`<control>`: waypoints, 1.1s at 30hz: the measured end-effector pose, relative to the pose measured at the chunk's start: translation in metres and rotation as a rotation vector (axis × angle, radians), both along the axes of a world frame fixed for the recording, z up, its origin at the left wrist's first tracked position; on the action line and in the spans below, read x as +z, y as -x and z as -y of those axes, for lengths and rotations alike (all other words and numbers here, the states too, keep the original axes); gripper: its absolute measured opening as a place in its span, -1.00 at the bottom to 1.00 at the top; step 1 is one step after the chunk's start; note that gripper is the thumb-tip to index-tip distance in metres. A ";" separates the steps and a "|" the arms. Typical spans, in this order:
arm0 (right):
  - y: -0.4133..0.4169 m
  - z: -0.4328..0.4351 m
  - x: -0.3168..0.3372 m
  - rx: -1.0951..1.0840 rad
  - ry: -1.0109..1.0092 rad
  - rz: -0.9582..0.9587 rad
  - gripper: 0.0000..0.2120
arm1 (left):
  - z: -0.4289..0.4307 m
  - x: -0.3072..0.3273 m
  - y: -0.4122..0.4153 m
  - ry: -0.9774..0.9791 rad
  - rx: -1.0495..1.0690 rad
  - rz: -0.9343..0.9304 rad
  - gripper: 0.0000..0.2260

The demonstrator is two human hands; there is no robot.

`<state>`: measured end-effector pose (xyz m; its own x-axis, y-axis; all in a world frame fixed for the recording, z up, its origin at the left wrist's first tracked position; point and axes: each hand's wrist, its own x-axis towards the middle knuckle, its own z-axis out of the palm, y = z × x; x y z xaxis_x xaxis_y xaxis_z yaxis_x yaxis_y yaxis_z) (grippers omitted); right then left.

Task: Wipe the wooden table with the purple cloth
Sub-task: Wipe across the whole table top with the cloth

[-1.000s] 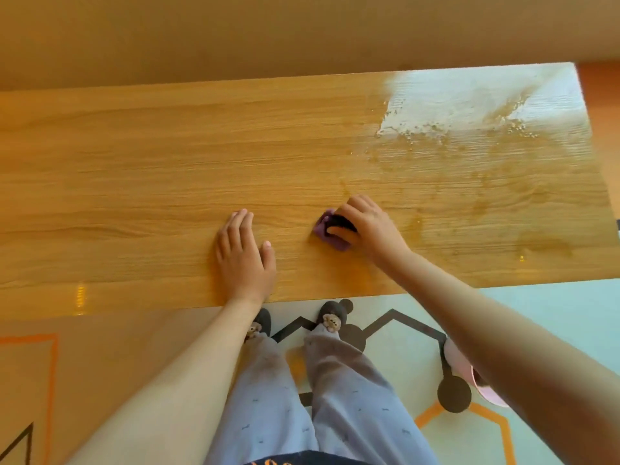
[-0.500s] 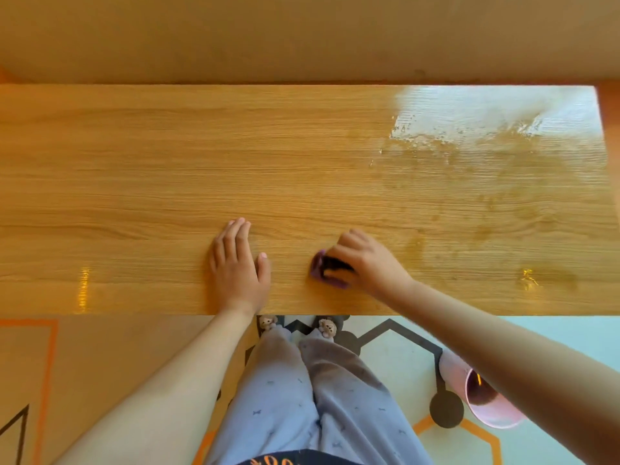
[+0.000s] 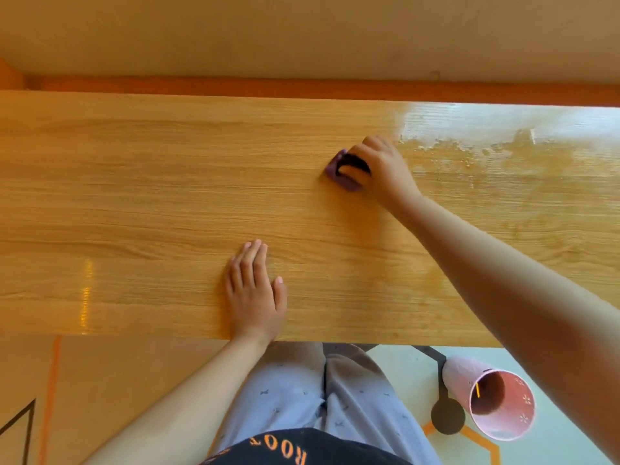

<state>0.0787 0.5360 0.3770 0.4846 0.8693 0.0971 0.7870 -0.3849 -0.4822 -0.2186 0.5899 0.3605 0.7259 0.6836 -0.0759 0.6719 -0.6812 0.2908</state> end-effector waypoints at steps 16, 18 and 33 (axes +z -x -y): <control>-0.012 0.024 0.003 0.123 0.078 0.031 -0.72 | -0.002 -0.002 -0.001 0.022 -0.011 -0.003 -0.49; -0.029 0.008 0.003 0.062 0.079 0.022 -0.73 | -0.002 -0.002 -0.002 0.019 -0.007 -0.003 -0.49; -0.081 -0.020 -0.003 -0.506 -0.064 -0.101 -0.76 | 0.003 0.002 -0.002 0.022 0.020 -0.051 -0.48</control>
<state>0.1600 0.5555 0.3737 0.8525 0.5176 0.0734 0.4582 -0.6722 -0.5815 -0.2164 0.5873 0.3629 0.7070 0.6956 -0.1273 0.6995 -0.6615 0.2705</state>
